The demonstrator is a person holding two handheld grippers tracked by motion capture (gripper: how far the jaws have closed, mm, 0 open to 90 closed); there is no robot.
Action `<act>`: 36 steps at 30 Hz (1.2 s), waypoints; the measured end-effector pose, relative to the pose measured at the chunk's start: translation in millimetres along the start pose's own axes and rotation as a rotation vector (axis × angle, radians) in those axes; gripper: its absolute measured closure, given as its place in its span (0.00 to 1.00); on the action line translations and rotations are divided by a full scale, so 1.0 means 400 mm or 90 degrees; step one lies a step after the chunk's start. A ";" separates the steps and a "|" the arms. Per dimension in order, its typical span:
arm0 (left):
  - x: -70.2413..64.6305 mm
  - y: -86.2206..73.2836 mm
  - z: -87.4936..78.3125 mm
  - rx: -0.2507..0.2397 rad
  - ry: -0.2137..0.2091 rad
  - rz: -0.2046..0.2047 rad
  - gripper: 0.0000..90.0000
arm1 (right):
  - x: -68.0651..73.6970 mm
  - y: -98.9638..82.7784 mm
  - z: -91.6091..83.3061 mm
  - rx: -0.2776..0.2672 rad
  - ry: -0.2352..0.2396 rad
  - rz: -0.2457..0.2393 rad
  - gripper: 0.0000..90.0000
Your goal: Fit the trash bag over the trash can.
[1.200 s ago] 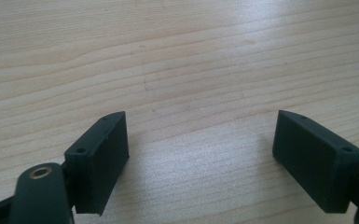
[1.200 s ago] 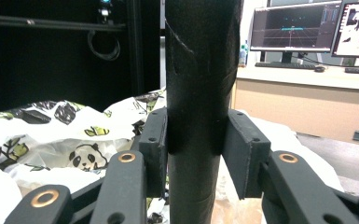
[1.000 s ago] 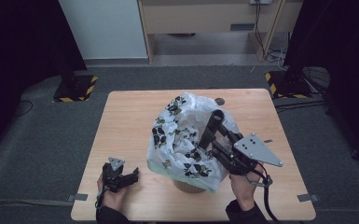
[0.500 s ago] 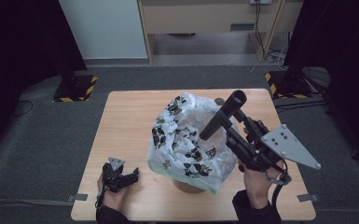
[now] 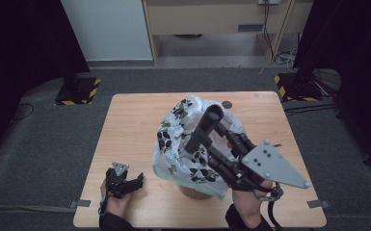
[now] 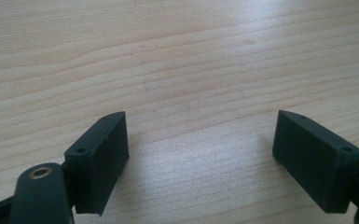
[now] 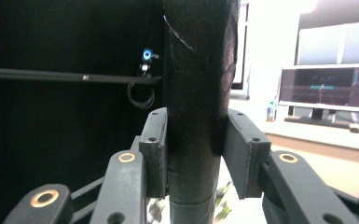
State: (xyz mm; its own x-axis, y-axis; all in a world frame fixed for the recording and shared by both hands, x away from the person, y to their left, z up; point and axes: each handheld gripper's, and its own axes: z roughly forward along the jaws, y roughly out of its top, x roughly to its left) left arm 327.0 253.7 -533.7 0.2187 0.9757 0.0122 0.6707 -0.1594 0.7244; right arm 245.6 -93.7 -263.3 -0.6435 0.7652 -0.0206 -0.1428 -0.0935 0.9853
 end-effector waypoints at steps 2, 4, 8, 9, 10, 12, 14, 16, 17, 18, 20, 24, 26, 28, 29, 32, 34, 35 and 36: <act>0.000 0.000 0.000 0.000 0.000 0.000 0.20 | 0.010 -0.032 0.007 0.018 0.005 0.004 0.69; 0.000 0.000 0.000 0.000 0.000 0.000 0.20 | 0.016 -0.062 0.013 0.035 0.008 0.010 0.69; 0.000 0.000 0.000 -0.001 0.000 0.000 0.20 | 0.020 -0.106 0.021 0.059 0.007 0.013 0.69; 0.000 0.000 0.000 -0.001 0.000 0.000 0.20 | 0.021 -0.114 0.023 0.064 0.002 0.011 0.69; 0.000 0.000 0.000 -0.001 0.000 0.000 0.20 | 0.021 -0.121 0.024 0.070 -0.001 0.008 0.69; 0.000 0.000 0.000 -0.001 0.000 0.000 0.20 | 0.023 -0.133 0.025 0.080 -0.005 0.004 0.69; 0.000 0.000 0.000 -0.001 0.000 0.000 0.20 | 0.024 -0.144 0.026 0.087 -0.007 0.003 0.69; 0.000 0.000 0.000 -0.001 0.000 -0.001 0.20 | 0.024 -0.152 0.027 0.093 -0.008 0.003 0.69; 0.000 0.000 0.000 -0.001 0.000 0.000 0.20 | 0.024 -0.155 0.027 0.095 -0.008 0.004 0.69; 0.000 0.000 0.000 -0.001 0.000 0.000 0.20 | 0.024 -0.158 0.027 0.098 -0.009 0.003 0.69; 0.000 0.000 0.000 -0.001 0.000 0.000 0.20 | 0.023 -0.163 0.027 0.103 -0.012 0.003 0.69; 0.000 0.000 0.000 0.000 0.000 0.000 0.20 | 0.024 -0.174 0.029 0.111 -0.012 0.004 0.69; 0.000 0.000 0.000 0.000 0.000 0.000 0.20 | 0.024 -0.180 0.031 0.115 -0.012 0.006 0.69; 0.000 0.000 0.000 0.000 0.000 0.000 0.20 | 0.024 -0.186 0.033 0.120 -0.011 0.007 0.69; 0.000 0.000 0.000 0.000 0.000 0.001 0.20 | 0.024 -0.187 0.032 0.117 -0.011 0.005 0.69; 0.000 0.000 0.000 0.000 0.000 0.000 0.20 | 0.025 -0.186 0.031 0.119 -0.012 0.005 0.69; 0.000 0.000 0.000 0.000 0.000 0.000 0.20 | 0.024 -0.182 0.029 0.116 -0.011 0.005 0.69; 0.000 0.000 0.000 0.000 0.000 0.000 0.20 | 0.022 -0.177 0.027 0.111 -0.012 0.004 0.69; 0.000 0.000 0.000 0.000 0.000 0.000 0.20 | 0.020 -0.169 0.024 0.105 -0.014 0.005 0.69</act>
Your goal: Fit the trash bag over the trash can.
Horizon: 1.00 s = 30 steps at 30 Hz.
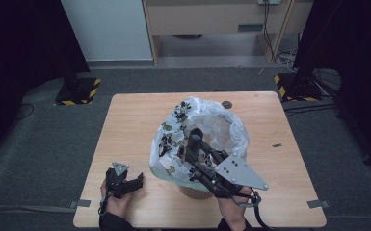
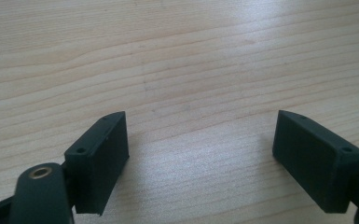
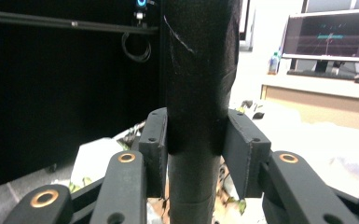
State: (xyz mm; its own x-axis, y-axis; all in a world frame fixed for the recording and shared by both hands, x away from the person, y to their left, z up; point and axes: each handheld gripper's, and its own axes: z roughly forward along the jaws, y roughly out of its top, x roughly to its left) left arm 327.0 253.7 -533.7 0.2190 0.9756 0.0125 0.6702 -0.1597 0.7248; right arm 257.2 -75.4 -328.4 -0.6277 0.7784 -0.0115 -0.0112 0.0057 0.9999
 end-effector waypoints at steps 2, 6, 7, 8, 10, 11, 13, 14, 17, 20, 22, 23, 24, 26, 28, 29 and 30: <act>0.000 0.000 0.000 0.000 0.000 0.000 0.20 | -0.007 0.019 -0.012 -0.016 -0.005 -0.001 0.69; 0.000 0.000 0.000 0.000 0.000 0.000 0.20 | -0.026 0.068 -0.041 -0.049 -0.017 -0.003 0.69; 0.000 0.000 0.000 0.000 0.000 0.000 0.20 | -0.030 0.081 -0.045 -0.057 -0.019 -0.002 0.69; 0.000 0.000 0.000 0.000 0.000 0.000 0.20 | -0.035 0.094 -0.048 -0.063 -0.021 -0.003 0.69; 0.000 0.000 0.000 0.000 0.000 0.000 0.20 | -0.043 0.120 -0.048 -0.073 -0.022 -0.005 0.69; 0.000 0.000 0.000 0.000 0.000 0.000 0.20 | -0.046 0.134 -0.046 -0.078 -0.022 -0.005 0.69; 0.000 0.000 0.000 0.001 0.000 0.000 0.20 | -0.053 0.161 -0.038 -0.088 -0.023 -0.007 0.69; 0.000 0.000 0.000 0.001 0.000 0.000 0.20 | -0.057 0.173 -0.032 -0.094 -0.024 -0.008 0.69; 0.000 0.000 0.000 0.001 0.000 0.000 0.20 | -0.064 0.202 -0.007 -0.100 -0.024 -0.007 0.69; 0.000 0.000 0.000 0.002 -0.001 0.000 0.20 | -0.068 0.213 0.029 -0.096 -0.027 -0.013 0.69; 0.000 0.000 0.000 0.001 0.000 0.000 0.20 | -0.072 0.208 0.058 -0.092 -0.029 -0.017 0.69; 0.000 0.000 0.000 0.001 0.000 0.000 0.20 | -0.074 0.202 0.072 -0.084 -0.032 -0.014 0.69; 0.000 0.000 0.000 0.000 0.000 0.000 0.20 | -0.077 0.193 0.086 -0.078 -0.032 -0.012 0.69; 0.000 0.000 0.000 0.000 0.000 0.000 0.20 | -0.083 0.173 0.110 -0.066 -0.032 -0.005 0.69; 0.000 0.000 0.000 0.000 -0.001 0.000 0.20 | -0.087 0.149 0.132 -0.053 -0.029 0.002 0.69; 0.000 0.000 0.000 0.000 -0.001 0.000 0.20 | -0.089 0.138 0.141 -0.045 -0.030 0.004 0.69; 0.000 0.000 0.000 0.000 -0.001 0.000 0.20 | -0.090 0.128 0.150 -0.036 -0.031 0.006 0.69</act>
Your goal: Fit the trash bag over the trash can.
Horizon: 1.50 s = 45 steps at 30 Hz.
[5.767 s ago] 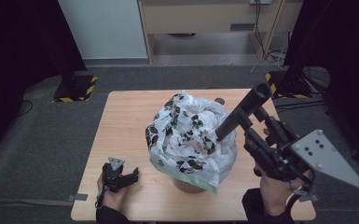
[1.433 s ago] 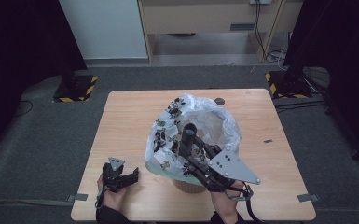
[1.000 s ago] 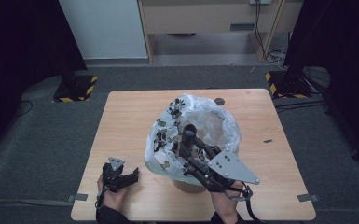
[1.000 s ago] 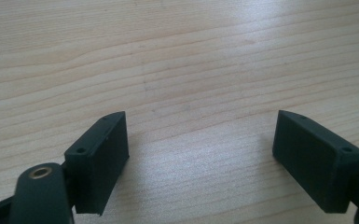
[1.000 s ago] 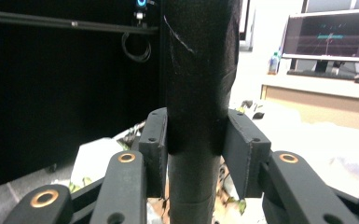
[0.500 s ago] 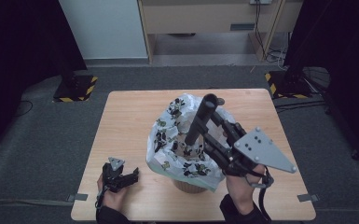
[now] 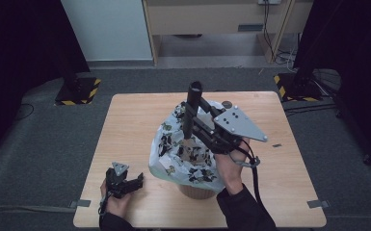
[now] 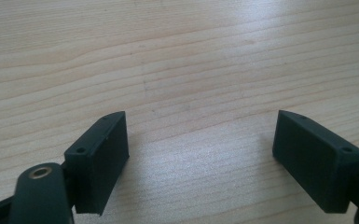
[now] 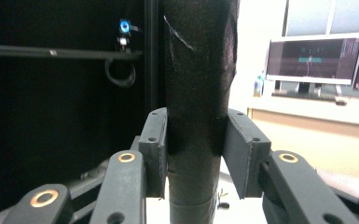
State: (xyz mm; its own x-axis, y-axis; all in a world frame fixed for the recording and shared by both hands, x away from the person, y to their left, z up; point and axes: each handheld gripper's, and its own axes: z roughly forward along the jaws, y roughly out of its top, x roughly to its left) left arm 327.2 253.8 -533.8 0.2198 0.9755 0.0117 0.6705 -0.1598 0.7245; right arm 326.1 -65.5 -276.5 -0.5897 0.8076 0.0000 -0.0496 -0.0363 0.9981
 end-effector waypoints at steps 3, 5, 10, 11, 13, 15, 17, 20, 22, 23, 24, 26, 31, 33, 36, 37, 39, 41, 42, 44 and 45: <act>0.000 0.000 0.000 0.000 0.000 0.000 0.20 | -0.004 -0.026 0.018 0.017 -0.004 0.001 0.69; 0.000 0.000 0.000 0.001 0.000 0.001 0.20 | -0.009 -0.039 0.026 0.028 0.001 0.004 0.69; 0.000 0.000 0.000 0.001 0.000 0.001 0.20 | -0.018 -0.051 0.038 0.058 -0.002 0.009 0.69; 0.000 0.000 0.000 0.001 0.000 0.001 0.20 | -0.019 -0.054 0.039 0.067 -0.004 0.009 0.69; 0.000 0.000 0.000 0.000 0.000 0.001 0.20 | -0.022 -0.059 0.044 0.089 -0.005 0.009 0.69; 0.000 0.000 0.000 0.000 0.000 0.000 0.20 | -0.026 -0.060 0.045 0.100 -0.005 0.015 0.69; 0.000 0.000 0.000 0.000 0.000 0.000 0.20 | -0.026 -0.057 0.042 0.090 -0.005 0.016 0.69; 0.000 0.000 0.000 0.000 0.000 0.001 0.20 | -0.022 -0.047 0.030 0.063 -0.006 0.010 0.69; 0.000 0.000 0.000 0.000 0.000 0.001 0.20 | -0.021 -0.031 0.017 0.039 -0.005 0.014 0.69; 0.000 0.000 0.000 0.001 0.000 0.002 0.20 | -0.022 -0.020 0.009 0.027 -0.006 0.015 0.69; 0.000 0.000 0.000 0.000 -0.001 0.000 0.20 | -0.023 -0.007 0.000 0.012 -0.006 0.014 0.69; 0.000 0.000 0.000 0.000 0.000 0.001 0.20 | -0.027 0.022 -0.022 -0.019 -0.005 0.016 0.69; 0.000 0.000 0.000 0.001 -0.001 0.000 0.20 | -0.047 0.098 -0.082 -0.083 -0.020 0.005 0.69; 0.000 0.000 0.000 0.001 -0.001 0.000 0.20 | -0.061 0.124 -0.107 -0.105 -0.042 -0.012 0.69; 0.000 0.000 0.000 0.000 -0.001 0.001 0.20 | -0.092 0.152 -0.142 -0.125 -0.088 -0.041 0.69; 0.000 0.000 0.000 0.000 0.000 0.000 0.20 | -0.101 0.155 -0.149 -0.127 -0.098 -0.045 0.69; 0.000 0.000 0.000 0.000 -0.001 0.000 0.20 | -0.128 0.158 -0.165 -0.131 -0.131 -0.062 0.69; 0.000 0.000 0.000 0.000 -0.001 0.000 0.20 | -0.138 0.157 -0.169 -0.129 -0.142 -0.069 0.69; 0.000 0.000 0.000 0.000 -0.001 0.000 0.20 | -0.156 0.152 -0.176 -0.124 -0.163 -0.079 0.69; 0.000 0.000 0.000 0.000 -0.001 0.001 0.20 | -0.179 0.139 -0.183 -0.113 -0.184 -0.087 0.69; 0.000 0.000 0.000 0.000 -0.001 0.001 0.20 | -0.187 0.133 -0.184 -0.109 -0.188 -0.084 0.69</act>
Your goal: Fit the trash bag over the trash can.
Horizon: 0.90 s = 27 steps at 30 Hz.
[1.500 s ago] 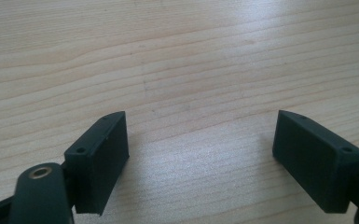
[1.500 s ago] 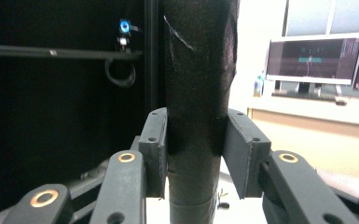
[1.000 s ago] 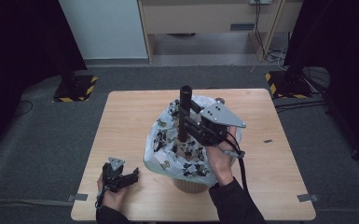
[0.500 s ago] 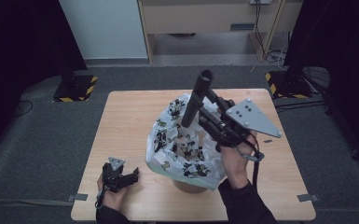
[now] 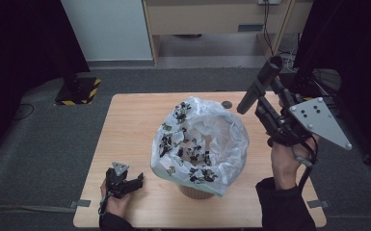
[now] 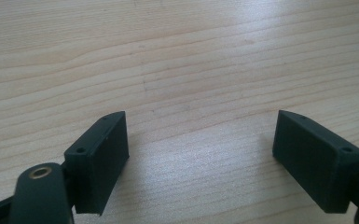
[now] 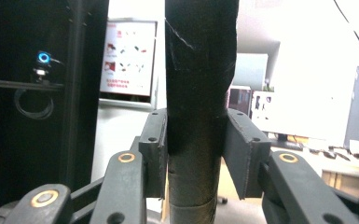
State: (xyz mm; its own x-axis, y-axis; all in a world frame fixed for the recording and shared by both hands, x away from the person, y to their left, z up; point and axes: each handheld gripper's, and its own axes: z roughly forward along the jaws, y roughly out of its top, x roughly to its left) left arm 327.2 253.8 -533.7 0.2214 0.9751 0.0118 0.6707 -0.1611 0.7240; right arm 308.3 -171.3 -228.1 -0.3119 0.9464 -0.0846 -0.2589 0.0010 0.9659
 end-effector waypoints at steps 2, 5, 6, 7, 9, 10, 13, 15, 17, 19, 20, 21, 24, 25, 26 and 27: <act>0.000 0.000 0.000 0.000 0.000 0.000 0.19 | -0.015 -0.021 -0.002 0.012 -0.002 0.013 0.69; 0.000 0.000 0.000 0.000 0.000 0.000 0.19 | -0.023 -0.056 -0.001 0.031 -0.006 0.014 0.69; 0.000 0.000 0.000 0.000 0.000 0.000 0.19 | -0.025 -0.068 -0.001 0.037 -0.006 0.015 0.69; 0.000 0.000 0.000 0.000 0.000 0.000 0.19 | -0.029 -0.092 0.000 0.048 -0.007 0.016 0.69; 0.000 0.000 0.000 0.000 0.000 0.000 0.19 | -0.031 -0.102 0.001 0.052 -0.008 0.018 0.69; 0.000 0.000 0.000 0.000 0.000 0.000 0.19 | -0.039 -0.132 0.001 0.065 -0.008 0.025 0.69; 0.000 0.000 0.000 0.000 0.000 0.000 0.19 | -0.052 -0.172 0.003 0.081 -0.011 0.031 0.69; 0.000 0.000 0.000 0.000 0.000 0.000 0.19 | -0.057 -0.191 0.004 0.091 -0.011 0.031 0.69; 0.000 0.000 0.000 0.000 0.000 0.000 0.19 | -0.067 -0.221 0.004 0.106 -0.011 0.031 0.69; 0.000 0.000 0.001 0.000 0.000 0.000 0.19 | -0.083 -0.268 0.005 0.124 -0.009 0.040 0.69; 0.000 0.001 0.001 0.000 0.000 0.000 0.19 | -0.083 -0.268 0.005 0.124 -0.009 0.040 0.69; -0.001 0.001 0.001 0.000 0.000 0.000 0.19 | -0.095 -0.308 0.006 0.144 -0.011 0.048 0.69; -0.001 0.001 0.001 0.000 0.000 0.000 0.19 | -0.104 -0.338 0.006 0.158 -0.014 0.046 0.69; -0.001 0.001 0.001 0.000 0.000 0.000 0.19 | -0.111 -0.359 0.005 0.165 -0.018 0.044 0.69; -0.001 0.001 0.001 0.000 0.000 0.000 0.19 | -0.127 -0.387 0.004 0.175 -0.025 0.044 0.69; -0.001 0.001 0.001 0.000 0.000 0.000 0.19 | -0.133 -0.396 0.003 0.179 -0.026 0.045 0.69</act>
State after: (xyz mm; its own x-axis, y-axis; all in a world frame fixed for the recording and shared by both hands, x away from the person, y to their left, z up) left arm 327.7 253.3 -533.8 0.2214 0.9751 0.0116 0.6709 -0.1609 0.7238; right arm 366.9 -221.6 -376.4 -0.2811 0.9596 -0.0104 0.0270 0.0187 0.9995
